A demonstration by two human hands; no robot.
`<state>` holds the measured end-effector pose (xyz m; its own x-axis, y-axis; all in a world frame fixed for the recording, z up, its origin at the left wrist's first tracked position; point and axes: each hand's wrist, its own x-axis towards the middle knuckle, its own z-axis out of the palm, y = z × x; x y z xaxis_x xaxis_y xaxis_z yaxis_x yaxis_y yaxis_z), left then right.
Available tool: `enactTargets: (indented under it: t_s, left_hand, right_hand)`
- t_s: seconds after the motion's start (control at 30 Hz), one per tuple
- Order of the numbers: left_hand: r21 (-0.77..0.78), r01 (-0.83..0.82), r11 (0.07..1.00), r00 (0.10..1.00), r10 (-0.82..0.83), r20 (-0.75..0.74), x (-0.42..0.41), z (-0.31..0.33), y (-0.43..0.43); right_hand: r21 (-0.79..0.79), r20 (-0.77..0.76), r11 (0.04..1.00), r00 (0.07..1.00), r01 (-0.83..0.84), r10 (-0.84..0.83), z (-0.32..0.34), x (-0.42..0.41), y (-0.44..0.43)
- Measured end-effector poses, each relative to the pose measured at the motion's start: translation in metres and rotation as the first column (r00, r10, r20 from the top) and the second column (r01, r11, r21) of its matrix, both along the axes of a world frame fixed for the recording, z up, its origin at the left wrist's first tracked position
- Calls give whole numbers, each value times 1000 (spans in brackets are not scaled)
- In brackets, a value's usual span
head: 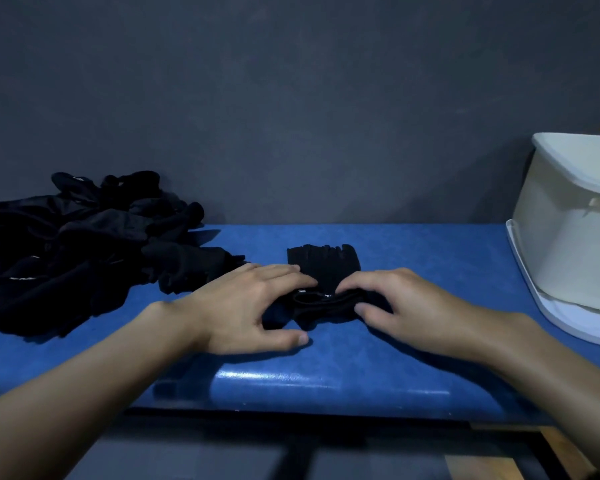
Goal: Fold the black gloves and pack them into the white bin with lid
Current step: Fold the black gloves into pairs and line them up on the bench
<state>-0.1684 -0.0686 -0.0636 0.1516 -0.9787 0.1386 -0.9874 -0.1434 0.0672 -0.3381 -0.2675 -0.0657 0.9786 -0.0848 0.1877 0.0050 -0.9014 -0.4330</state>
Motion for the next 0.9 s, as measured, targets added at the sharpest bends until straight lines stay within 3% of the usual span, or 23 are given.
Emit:
enactTargets:
  t_s: [0.3, 0.53, 0.9]
  left_hand:
    - [-274, -84, 958, 934, -20, -357, 1, -10, -7]
    - [-309, -301, 902, 802, 65, -594, -2, -20, -14]
    - [-363, -511, 779, 663, 88, -744, 9, -27, -35]
  right_hand:
    - [274, 120, 960, 989, 56, -92, -2, 5, -1]
    - [495, 106, 869, 991, 20, -83, 4, 4, -1]
    - [484, 201, 865, 946, 129, -253, -17, 31, -11]
